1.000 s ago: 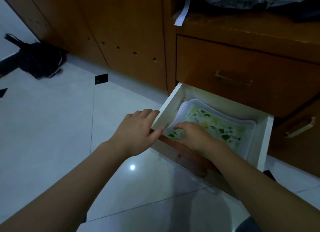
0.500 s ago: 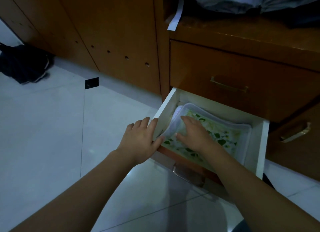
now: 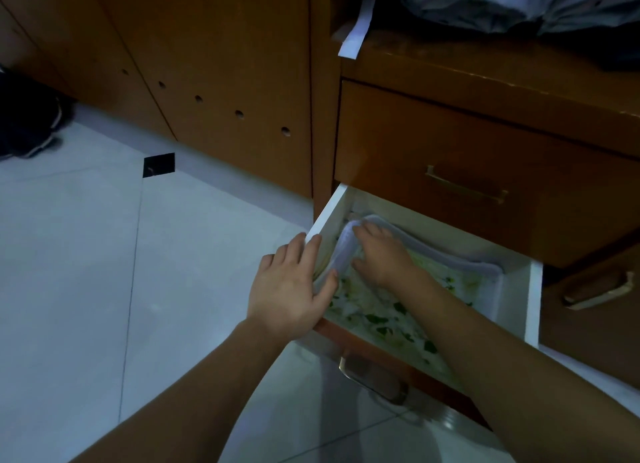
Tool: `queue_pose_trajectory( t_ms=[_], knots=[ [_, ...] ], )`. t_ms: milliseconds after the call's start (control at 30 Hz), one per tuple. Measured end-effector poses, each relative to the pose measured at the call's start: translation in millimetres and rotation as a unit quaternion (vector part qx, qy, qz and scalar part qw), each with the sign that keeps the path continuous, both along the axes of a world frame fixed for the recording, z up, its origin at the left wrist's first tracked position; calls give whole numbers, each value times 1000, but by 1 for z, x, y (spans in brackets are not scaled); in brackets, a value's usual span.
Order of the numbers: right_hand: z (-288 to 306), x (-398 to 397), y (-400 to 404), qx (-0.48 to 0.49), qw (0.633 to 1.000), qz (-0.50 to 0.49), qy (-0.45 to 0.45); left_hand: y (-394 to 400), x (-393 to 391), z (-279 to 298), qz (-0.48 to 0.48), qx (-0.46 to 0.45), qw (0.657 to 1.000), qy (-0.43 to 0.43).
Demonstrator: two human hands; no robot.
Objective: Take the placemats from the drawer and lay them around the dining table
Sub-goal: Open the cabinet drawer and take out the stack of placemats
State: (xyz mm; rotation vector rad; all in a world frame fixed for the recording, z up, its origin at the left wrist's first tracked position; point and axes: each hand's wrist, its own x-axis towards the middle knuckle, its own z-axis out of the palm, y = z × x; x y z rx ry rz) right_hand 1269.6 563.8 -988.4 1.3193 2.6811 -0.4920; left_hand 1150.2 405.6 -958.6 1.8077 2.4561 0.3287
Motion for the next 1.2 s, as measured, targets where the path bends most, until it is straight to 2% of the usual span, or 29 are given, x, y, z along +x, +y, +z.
queue_pose_trajectory(
  t_ms=[233,367,567,833,1100,1200],
  knots=[
    [-20,-34,32,-8,988,68,-135,-1,0,-1,2,14,1000,-5],
    [-24,-39,41,30,978,87,-188,1,2,-2,3,17,1000,-7],
    [-20,-41,42,91,971,88,-202,2,0,-3,2,17,1000,0],
    [-29,-7,19,133,988,13,-73,2,1,-4,7,24,1000,-2],
    [-19,-21,23,80,986,10,-143,1,0,-7,9,28,1000,2],
    [-13,-18,11,111,979,18,-168,1,0,-7,5,34,999,0]
  ],
)
